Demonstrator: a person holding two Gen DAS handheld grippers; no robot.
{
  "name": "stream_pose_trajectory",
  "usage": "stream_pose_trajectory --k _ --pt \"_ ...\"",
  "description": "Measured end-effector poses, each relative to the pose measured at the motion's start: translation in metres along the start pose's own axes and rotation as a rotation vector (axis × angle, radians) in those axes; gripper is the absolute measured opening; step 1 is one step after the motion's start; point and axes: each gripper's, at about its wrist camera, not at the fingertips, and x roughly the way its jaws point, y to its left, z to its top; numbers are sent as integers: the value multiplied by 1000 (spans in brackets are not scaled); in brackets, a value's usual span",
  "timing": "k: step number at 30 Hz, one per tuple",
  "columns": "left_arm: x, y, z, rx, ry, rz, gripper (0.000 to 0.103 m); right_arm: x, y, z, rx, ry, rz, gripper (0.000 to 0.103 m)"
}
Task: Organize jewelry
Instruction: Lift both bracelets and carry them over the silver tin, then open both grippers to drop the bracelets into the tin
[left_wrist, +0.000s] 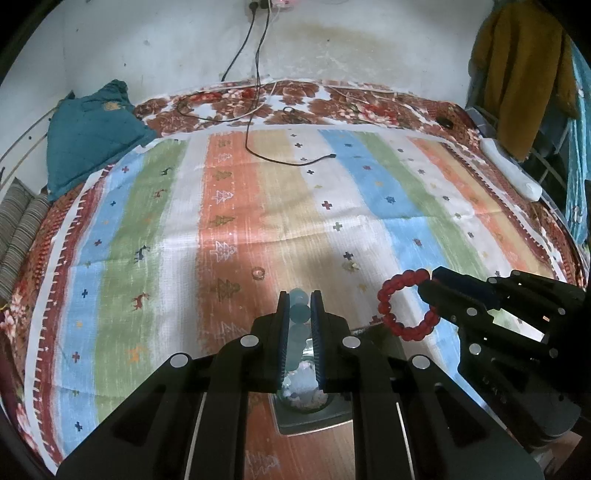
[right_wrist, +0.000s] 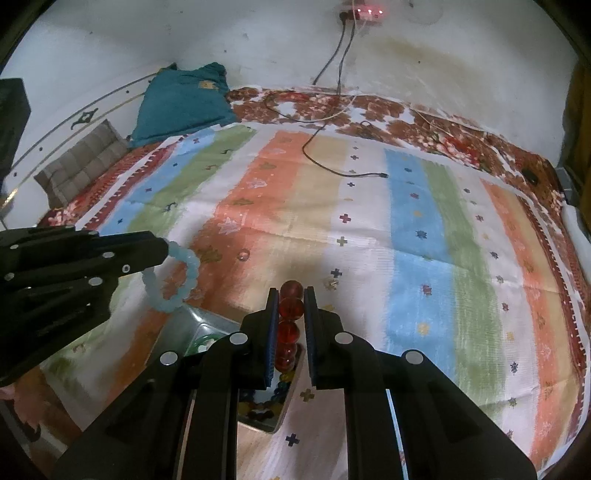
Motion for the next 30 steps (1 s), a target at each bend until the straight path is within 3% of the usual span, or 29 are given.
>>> stream_pose_trajectory --k 16,18,20,30 --pt "-16 -15 -26 41 10 -1 11 -13 13 -18 -24 12 9 14" --pt "-16 -13 -27 29 13 11 21 -14 12 -19 -19 15 -7 18" --pt "-16 -11 -28 25 13 16 24 -13 8 -17 -5 15 -16 30" --pt "-6 8 -23 -36 31 49 44 7 -7 -13 31 70 -55 39"
